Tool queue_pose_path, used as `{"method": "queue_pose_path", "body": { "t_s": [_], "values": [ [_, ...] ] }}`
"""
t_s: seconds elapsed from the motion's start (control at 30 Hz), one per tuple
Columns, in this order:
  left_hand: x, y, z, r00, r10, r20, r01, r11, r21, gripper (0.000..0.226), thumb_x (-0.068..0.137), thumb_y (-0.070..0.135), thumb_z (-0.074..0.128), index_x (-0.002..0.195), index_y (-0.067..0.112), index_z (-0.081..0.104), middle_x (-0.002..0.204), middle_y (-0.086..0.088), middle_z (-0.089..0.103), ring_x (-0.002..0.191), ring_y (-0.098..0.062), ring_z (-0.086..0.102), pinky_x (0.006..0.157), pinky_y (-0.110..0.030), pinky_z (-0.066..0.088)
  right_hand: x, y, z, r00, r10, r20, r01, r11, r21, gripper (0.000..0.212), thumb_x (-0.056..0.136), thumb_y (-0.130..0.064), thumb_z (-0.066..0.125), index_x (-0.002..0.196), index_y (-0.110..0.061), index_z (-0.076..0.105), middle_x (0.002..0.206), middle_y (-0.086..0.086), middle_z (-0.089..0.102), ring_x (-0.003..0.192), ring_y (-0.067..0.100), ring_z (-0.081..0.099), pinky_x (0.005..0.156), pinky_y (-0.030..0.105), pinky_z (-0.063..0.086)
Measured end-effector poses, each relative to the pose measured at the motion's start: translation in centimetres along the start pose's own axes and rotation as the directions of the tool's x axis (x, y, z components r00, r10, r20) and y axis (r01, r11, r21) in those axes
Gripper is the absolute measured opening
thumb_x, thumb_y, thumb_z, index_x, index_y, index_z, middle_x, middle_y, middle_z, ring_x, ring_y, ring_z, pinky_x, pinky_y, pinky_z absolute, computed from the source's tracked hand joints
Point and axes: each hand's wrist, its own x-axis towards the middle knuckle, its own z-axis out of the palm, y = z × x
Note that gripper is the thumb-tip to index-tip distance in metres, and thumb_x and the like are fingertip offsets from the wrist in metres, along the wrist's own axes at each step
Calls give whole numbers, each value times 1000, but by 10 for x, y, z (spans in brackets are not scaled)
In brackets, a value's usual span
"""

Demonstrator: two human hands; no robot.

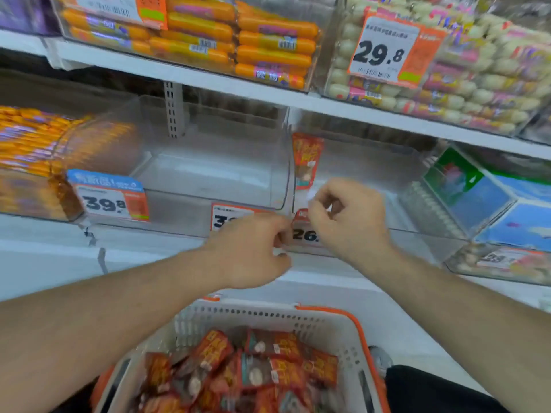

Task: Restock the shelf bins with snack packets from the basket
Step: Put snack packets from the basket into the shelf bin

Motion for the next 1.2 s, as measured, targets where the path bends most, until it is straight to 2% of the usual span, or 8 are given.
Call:
{"method": "queue_pose_path", "body": {
  "t_s": [0.1, 0.2, 0.47, 0.6, 0.7, 0.9, 1.03, 1.2],
  "values": [
    [-31, -14, 17, 948, -88, 307, 30, 981, 191, 31, 82, 31, 61, 113, 29, 58, 106, 14, 59, 93, -11, 54, 89, -29, 47, -52, 1, 22, 980, 29, 199, -44, 997, 70, 16, 72, -25, 53, 61, -14, 58, 59, -2, 56, 58, 10, 46, 56, 27, 37],
    [-44, -24, 24, 913, -136, 386, 68, 980, 184, 30, 85, 29, 60, 115, 29, 58, 111, 12, 61, 90, -10, 51, 90, -29, 47, -92, 9, 48, 890, 146, 433, -188, 981, 55, 12, 74, -21, 58, 63, -16, 60, 62, -3, 60, 60, 15, 52, 56, 29, 43],
    [-48, -34, 38, 860, -144, 489, 113, 989, 92, 32, 89, 35, 62, 120, 26, 58, 117, 11, 61, 75, 2, 49, 73, -24, 41, -175, 23, 113, 315, 418, 852, -383, 877, -289, 12, 79, -32, 63, 79, -20, 60, 81, 0, 64, 78, 20, 60, 71, 37, 53],
    [-45, -39, 40, 847, -131, 516, 103, 991, 82, 29, 92, 35, 58, 120, 27, 58, 117, 11, 61, 81, 0, 52, 68, -18, 39, -214, 37, 138, 89, 458, 884, -419, 823, -384, 93, 55, -74, 63, 138, -36, 45, 132, -7, 58, 113, 16, 59, 91, 41, 53],
    [-44, -42, 40, 844, -138, 519, 115, 990, 77, 28, 92, 32, 57, 120, 27, 58, 117, 11, 61, 86, -4, 53, 73, -20, 41, -225, 38, 141, 56, 490, 870, -412, 805, -427, 113, 53, -83, 57, 148, -30, 28, 145, -3, 46, 127, 22, 50, 104, 45, 42],
    [-42, -46, 43, 821, -163, 548, 133, 987, 94, 27, 94, 28, 54, 120, 26, 58, 117, 11, 61, 97, -11, 55, 77, -22, 42, -232, 29, 126, 123, 450, 884, -159, 889, -430, 98, 74, -74, 58, 151, -21, 25, 148, 6, 39, 133, 28, 40, 109, 46, 33],
    [-42, -47, 45, 813, -169, 557, 134, 986, 104, 28, 94, 27, 53, 122, 26, 57, 119, 10, 59, 102, -12, 55, 81, -24, 44, -232, 25, 116, 164, 366, 916, -10, 929, -370, 77, 82, -65, 61, 140, -18, 42, 137, 8, 44, 123, 29, 47, 101, 42, 42],
    [-42, -50, 47, 803, -170, 572, 121, 985, 123, 29, 94, 29, 53, 122, 27, 57, 121, 8, 60, 106, -13, 55, 85, -26, 45, -215, 14, 100, 200, 214, 956, 210, 944, -255, 29, 94, -24, 54, 121, -15, 56, 118, 8, 62, 103, 29, 62, 84, 43, 54]
  ]
}}
